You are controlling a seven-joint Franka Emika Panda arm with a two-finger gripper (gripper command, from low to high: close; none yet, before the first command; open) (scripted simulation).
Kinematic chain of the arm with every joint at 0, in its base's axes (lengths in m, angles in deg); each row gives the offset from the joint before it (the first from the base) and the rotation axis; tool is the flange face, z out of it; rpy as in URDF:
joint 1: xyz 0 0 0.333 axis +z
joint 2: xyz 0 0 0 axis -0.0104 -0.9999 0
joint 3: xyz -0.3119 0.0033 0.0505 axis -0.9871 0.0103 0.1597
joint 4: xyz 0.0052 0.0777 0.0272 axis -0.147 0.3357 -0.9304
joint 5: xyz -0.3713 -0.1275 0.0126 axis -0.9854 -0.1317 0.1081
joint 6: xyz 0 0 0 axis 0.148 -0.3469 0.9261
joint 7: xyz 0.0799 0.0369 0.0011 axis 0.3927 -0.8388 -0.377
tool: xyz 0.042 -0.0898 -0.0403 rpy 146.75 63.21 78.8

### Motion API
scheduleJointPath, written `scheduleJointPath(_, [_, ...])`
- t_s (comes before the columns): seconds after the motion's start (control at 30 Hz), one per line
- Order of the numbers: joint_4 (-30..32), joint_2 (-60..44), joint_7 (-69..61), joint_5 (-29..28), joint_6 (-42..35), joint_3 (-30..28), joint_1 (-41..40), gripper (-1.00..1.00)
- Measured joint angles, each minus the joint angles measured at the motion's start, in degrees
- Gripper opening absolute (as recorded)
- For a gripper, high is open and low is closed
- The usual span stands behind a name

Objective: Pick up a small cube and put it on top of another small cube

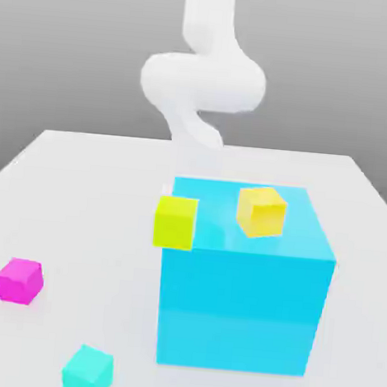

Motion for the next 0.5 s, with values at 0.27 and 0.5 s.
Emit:
scheduleJointPath(0.27, [6.78,-16.54,-9.75,-2.95,8.87,-9.69,-4.63,0.0])
scheduleJointPath(0.5, [12.64,-31.01,-21.29,-1.03,16.61,-18.75,-8.51,0.0])
